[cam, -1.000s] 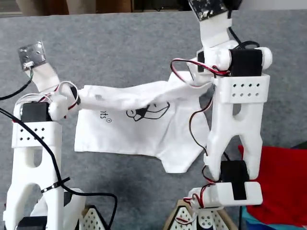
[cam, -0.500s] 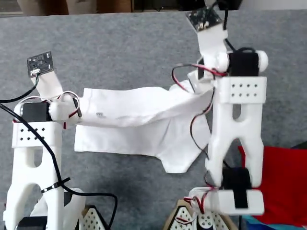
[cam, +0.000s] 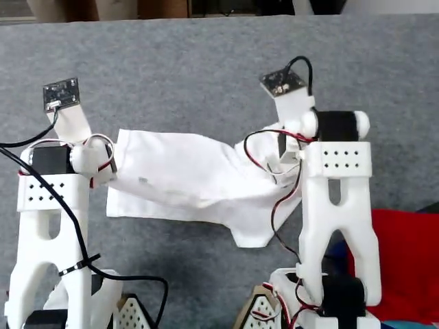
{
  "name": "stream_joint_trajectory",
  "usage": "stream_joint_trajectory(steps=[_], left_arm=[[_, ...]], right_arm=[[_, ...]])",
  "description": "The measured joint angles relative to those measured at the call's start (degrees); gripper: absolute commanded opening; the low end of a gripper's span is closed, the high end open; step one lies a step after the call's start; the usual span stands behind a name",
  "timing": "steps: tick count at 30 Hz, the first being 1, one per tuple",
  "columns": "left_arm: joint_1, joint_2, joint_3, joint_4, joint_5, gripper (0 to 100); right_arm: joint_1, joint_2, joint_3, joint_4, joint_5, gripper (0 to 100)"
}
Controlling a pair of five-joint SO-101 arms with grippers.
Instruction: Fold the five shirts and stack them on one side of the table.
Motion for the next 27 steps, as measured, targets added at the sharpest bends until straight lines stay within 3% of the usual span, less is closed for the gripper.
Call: stream_joint_trajectory(steps=[7, 9, 14, 17, 22, 27], left_arm=[[0.0, 0.0, 0.0, 0.18, -0.62, 2], [0.0, 0.0, 0.0, 0.18, -0.62, 5], [0.0, 0.0, 0.0, 0.18, -0.62, 24], [0.0, 0.0, 0.0, 0.18, -0.62, 24], [0.0, 0.0, -0.53, 0.18, -0.62, 23], [0.0, 0.18, -1.05, -6.42, 2.99, 23]], right_arm=[[0.0, 0.0, 2.9, -2.55, 0.0, 2.8], [0.0, 0.0, 2.9, -2.64, 1.23, 9.7], [0.97, 0.0, 2.9, -2.64, 2.02, 30.0], [1.23, 0.0, 2.9, -2.64, 2.02, 34.8], [1.23, 0.0, 2.9, -5.71, 2.02, 28.7], [1.23, 0.35, 2.9, -16.09, -1.58, 10.8]])
